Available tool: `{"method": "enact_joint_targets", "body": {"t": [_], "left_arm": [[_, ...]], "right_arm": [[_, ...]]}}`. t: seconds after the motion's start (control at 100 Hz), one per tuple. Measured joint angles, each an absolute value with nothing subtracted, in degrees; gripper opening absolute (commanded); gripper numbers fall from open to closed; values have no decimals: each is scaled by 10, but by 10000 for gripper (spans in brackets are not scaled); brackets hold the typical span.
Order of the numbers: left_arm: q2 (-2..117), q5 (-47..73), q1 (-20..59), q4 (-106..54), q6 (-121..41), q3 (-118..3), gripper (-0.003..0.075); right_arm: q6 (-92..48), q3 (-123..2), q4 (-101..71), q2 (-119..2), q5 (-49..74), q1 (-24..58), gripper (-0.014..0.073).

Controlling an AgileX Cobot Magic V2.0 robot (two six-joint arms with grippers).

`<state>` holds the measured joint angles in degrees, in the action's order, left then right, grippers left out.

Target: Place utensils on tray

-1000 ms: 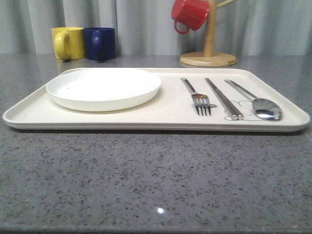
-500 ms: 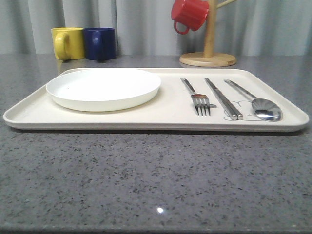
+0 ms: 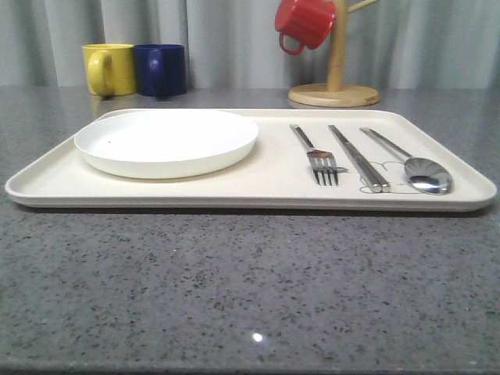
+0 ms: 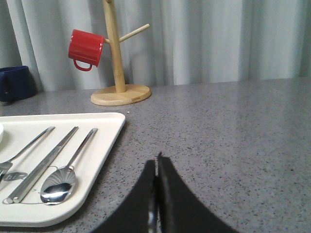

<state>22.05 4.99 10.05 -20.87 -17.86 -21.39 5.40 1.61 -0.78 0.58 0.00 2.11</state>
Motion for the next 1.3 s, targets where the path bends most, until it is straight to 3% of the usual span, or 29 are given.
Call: {"method": "enact_joint_targets", "body": {"t": [1.07, 1.3], "left_arm": [[220, 43, 100, -208, -179, -214, -17], [187, 42, 100, -79, -92, -193, -17]], "right_arm": [[54, 16, -8, 6, 0, 21, -68], [54, 16, -8, 6, 0, 21, -68]]}}
